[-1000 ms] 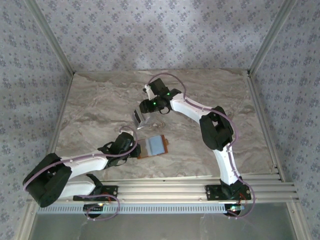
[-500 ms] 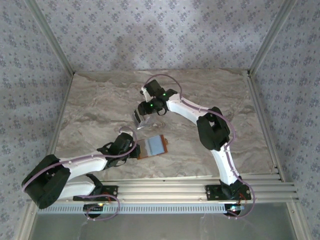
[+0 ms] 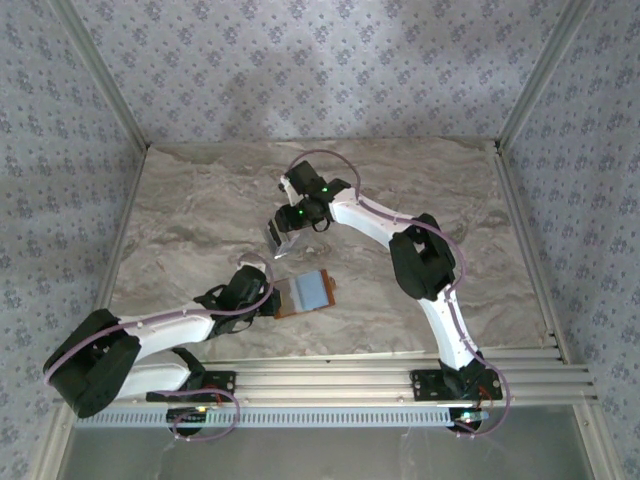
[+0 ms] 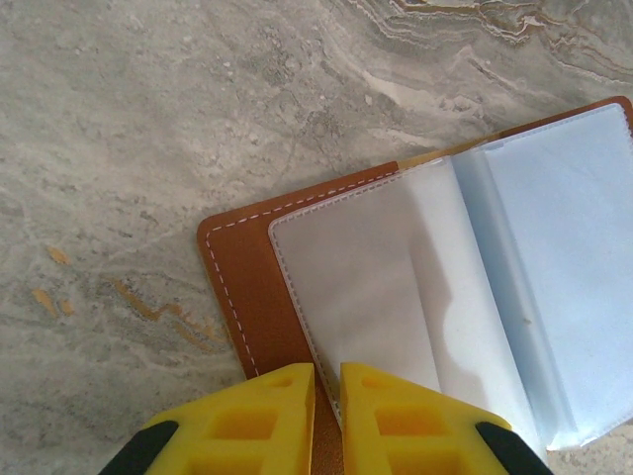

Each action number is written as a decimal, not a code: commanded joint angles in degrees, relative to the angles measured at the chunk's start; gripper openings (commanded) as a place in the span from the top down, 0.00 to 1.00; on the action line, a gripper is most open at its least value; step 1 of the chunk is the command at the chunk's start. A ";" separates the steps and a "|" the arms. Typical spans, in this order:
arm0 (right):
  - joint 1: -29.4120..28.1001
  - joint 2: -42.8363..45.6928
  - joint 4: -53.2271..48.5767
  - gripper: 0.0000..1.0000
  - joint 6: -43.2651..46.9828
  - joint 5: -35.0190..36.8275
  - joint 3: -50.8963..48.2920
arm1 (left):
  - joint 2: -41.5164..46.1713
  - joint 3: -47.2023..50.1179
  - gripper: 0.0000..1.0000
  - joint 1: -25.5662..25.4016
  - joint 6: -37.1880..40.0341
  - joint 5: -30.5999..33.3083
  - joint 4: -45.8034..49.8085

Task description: Put the credit cards into the card holder

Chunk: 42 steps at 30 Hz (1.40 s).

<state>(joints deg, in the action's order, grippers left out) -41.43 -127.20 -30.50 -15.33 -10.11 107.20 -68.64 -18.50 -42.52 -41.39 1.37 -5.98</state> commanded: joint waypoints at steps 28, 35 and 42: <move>-0.24 0.45 0.80 0.53 1.99 -9.35 -0.28 | 1.80 0.53 0.85 -0.46 0.52 0.41 1.89; 0.60 -1.00 1.19 0.52 0.58 -12.08 0.39 | 2.31 0.66 0.85 -0.46 0.48 0.43 1.93; 0.87 -3.06 0.01 0.52 0.39 -14.20 2.34 | 2.39 0.68 0.85 -0.51 0.52 0.48 2.00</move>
<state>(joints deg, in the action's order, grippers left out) -40.60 -128.81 -29.80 -14.33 -21.39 107.39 -67.16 -18.24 -42.54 -41.39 1.37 -4.71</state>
